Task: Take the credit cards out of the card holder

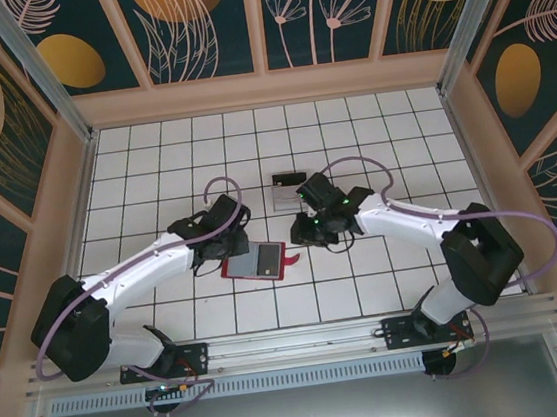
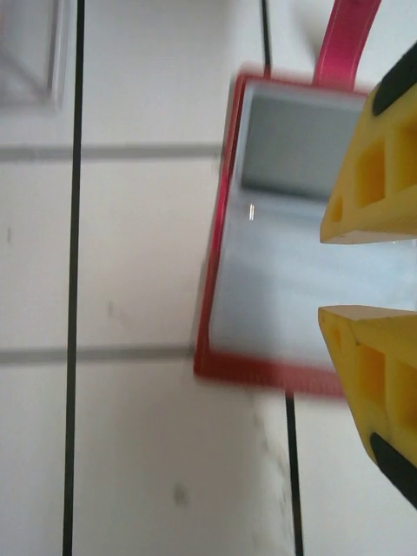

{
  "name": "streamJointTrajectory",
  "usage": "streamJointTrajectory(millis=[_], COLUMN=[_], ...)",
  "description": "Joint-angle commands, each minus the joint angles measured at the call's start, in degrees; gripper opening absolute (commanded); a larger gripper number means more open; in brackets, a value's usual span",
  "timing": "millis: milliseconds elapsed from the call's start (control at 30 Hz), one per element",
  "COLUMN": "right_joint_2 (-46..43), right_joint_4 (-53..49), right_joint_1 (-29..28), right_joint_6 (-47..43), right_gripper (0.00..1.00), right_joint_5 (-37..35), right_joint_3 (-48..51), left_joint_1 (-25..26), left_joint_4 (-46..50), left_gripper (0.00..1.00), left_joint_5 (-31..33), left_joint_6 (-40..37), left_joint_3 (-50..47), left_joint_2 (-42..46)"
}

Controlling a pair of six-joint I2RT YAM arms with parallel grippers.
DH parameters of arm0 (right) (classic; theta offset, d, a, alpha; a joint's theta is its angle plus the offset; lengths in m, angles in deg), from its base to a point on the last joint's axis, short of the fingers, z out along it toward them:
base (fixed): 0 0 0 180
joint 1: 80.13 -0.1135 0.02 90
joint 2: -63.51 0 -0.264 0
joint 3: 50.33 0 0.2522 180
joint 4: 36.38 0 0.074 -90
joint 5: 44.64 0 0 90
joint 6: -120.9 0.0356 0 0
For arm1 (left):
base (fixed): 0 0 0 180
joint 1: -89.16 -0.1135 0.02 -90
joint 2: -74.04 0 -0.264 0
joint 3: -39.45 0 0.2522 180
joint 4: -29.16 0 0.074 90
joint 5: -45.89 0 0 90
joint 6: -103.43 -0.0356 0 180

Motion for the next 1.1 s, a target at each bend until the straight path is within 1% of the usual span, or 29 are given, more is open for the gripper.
streamJointTrajectory(millis=[0,100,200,367,467,767,1067], right_joint_2=[2.8,5.3,7.3,9.5,10.9,13.9,15.4], right_joint_4=[2.8,4.2,5.7,7.8,8.8,9.7,9.6], right_joint_1=[-2.6,-4.5,-5.9,-6.6,-6.8,-6.8,-5.1], right_joint_6=[2.9,4.6,6.4,8.0,8.3,8.2,6.3], right_gripper=[0.28,0.28,0.27,0.26,0.26,0.24,0.21], right_joint_5=[1.1,1.4,1.4,1.9,2.6,2.5,2.2], right_joint_3=[-2.5,-3.6,-3.9,-3.3,-3.3,-2.5,-1.2], left_joint_1=[-0.7,-1.5,-2.9,-6.4,-7.3,-7.7,-7.7], left_joint_4=[-11.7,-15.5,-17.1,-20.2,-21.0,-20.8,-20.7], left_gripper=[0.24,0.21,0.18,0.15,0.14,0.14,0.16], left_joint_5=[-14.0,-17.4,-18.6,-21.9,-23.5,-24.6,-24.5], left_joint_6=[1.5,2.3,2.6,2.7,2.3,1.1,1.0], left_joint_3=[-2.5,-3.7,-4.9,-8.3,-9.4,-9.9,-10.0], left_joint_2=[-1.9,-4.4,-6.0,-5.6,-5.7,-6.9,-7.5])
